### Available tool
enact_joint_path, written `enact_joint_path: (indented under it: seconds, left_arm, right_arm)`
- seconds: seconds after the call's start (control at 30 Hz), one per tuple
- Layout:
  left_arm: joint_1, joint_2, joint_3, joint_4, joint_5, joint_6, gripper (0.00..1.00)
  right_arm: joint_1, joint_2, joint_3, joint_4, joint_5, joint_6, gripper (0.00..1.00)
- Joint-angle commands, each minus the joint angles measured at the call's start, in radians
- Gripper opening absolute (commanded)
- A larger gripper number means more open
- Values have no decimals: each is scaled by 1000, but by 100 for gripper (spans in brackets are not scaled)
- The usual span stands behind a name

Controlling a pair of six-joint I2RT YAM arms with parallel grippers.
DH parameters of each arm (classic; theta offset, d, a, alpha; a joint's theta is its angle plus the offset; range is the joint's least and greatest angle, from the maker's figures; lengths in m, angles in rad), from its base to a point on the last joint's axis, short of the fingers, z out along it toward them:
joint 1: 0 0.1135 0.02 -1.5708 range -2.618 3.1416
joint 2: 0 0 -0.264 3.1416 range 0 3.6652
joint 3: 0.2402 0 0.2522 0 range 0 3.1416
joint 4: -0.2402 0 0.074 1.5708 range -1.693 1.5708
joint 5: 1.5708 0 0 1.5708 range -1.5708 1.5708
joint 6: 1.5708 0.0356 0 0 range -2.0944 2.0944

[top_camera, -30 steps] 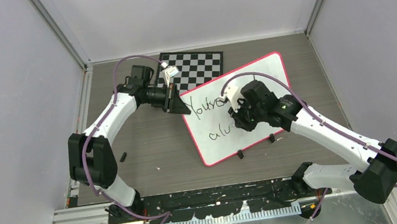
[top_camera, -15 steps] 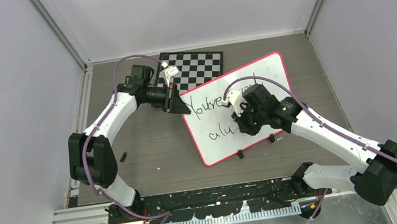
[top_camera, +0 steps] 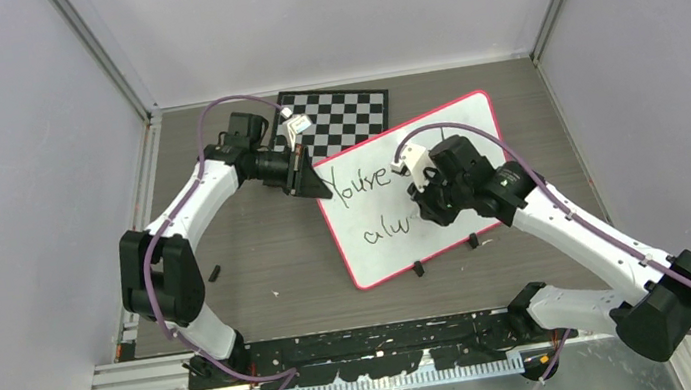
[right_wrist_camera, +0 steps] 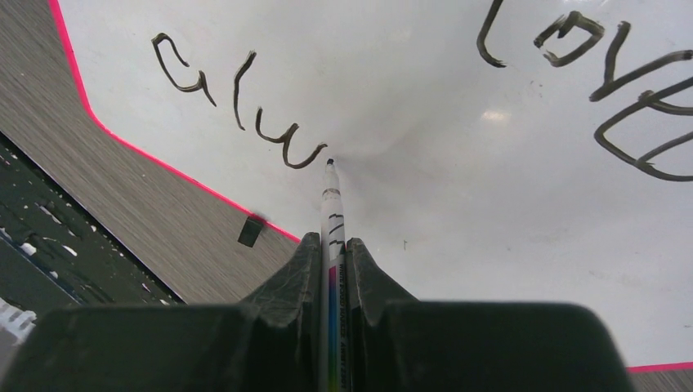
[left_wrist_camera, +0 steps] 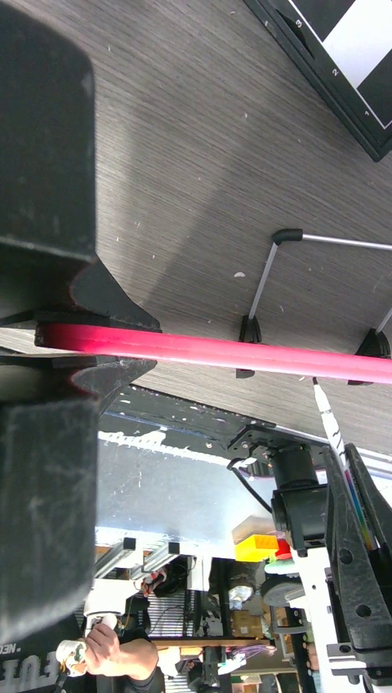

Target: Write a sentence on the whiteboard

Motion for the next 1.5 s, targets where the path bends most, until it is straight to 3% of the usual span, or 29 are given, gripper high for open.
enact_joint_path:
  seconds: [0.0,0.4,0.87,1.47]
  left_arm:
    - [-11,25,24,-8,-73,27,0]
    - [-11,22,10,7,-71,18,0]
    - [-11,35,19,12,-68,18,0]
    - [-11,33,21,1,-71,21,0]
  right_arm:
    - [-10,-32,-2,12,11,3,0]
    - [-23,19,3,90,91,24,0]
    - [-24,33,-21,78,1,24,0]
    - [-83,11,5,43,51,7,0]
